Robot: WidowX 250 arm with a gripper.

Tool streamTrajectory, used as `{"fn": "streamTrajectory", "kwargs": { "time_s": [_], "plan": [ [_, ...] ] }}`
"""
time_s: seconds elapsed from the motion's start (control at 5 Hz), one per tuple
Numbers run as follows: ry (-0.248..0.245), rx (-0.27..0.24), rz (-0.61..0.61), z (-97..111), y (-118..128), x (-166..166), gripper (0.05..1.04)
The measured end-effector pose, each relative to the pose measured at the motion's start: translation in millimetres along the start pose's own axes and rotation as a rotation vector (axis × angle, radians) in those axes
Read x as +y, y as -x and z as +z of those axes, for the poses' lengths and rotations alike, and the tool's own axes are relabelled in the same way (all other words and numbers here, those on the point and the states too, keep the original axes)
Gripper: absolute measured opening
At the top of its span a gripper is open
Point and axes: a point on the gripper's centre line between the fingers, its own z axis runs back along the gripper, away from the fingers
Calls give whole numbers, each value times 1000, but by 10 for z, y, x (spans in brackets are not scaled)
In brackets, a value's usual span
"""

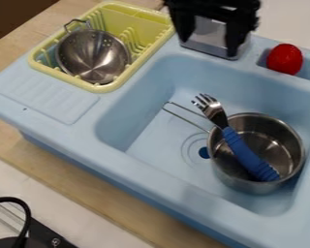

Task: Put strawberry in the silver pot

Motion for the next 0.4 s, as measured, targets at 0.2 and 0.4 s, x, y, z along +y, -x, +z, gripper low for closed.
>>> {"fn": "streamTrajectory", "kwargs": {
  "time_s": [0.2, 0.4],
  "plan": [
    [58, -36, -6, -31, -105, -110, 997],
    [71, -72, -46, -93, -173, -210, 997]
  ]
}}
